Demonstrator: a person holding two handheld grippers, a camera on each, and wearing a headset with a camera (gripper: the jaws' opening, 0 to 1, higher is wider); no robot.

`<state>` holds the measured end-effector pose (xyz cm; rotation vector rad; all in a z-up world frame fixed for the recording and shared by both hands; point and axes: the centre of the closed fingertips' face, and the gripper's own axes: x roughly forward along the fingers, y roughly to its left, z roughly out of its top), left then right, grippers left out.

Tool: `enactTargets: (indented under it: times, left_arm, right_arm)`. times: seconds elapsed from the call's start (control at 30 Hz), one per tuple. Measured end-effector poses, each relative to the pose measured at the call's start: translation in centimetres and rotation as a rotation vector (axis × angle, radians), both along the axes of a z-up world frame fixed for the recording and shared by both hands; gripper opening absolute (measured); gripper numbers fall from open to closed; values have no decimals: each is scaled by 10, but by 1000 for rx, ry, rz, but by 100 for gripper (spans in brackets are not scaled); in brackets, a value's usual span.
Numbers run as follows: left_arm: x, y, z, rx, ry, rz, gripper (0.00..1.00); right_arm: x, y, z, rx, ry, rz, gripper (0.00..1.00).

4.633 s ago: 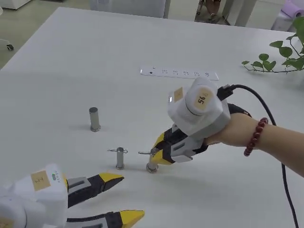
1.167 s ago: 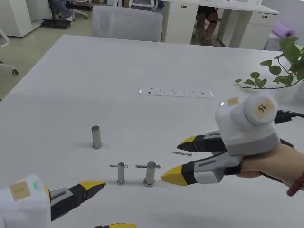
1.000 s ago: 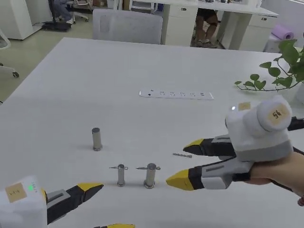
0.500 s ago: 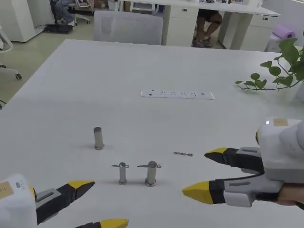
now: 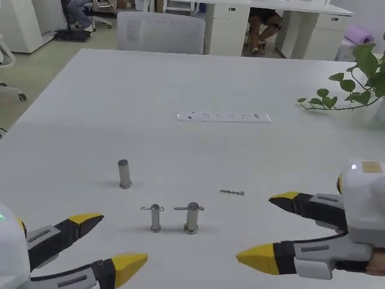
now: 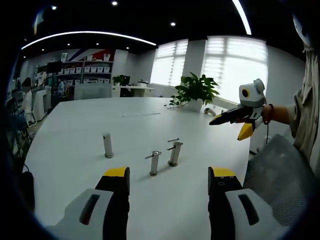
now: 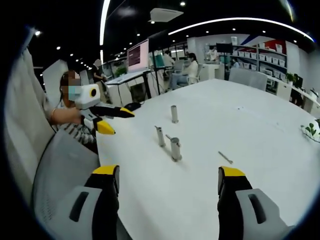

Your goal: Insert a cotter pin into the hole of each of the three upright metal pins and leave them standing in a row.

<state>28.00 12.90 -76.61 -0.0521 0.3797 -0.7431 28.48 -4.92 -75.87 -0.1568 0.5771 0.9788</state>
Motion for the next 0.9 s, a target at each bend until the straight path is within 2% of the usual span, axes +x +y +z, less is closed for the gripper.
enactTargets:
  times: [0.2,0.37,0.47,0.77,0.9]
  left_arm:
    - [10,7,3,18,-5,14,62]
    - [22,13,8,12,-8,26,60]
    - [28,15,10,25,-17,34,59]
    - [51,20,16,26,-42,55,58]
    - [63,21,17,44,-51,58,56]
  right_arm:
    - [-4,-1,-3,5,-10,-3,94]
    - [-6,-1,-6,15,-8,-6,97]
    - [-7,-2,-9,10,-11,-7,100]
    - [-11,-2,-12,4,-15,3,100]
    - [-13,0,-11,14,-13,7,100]
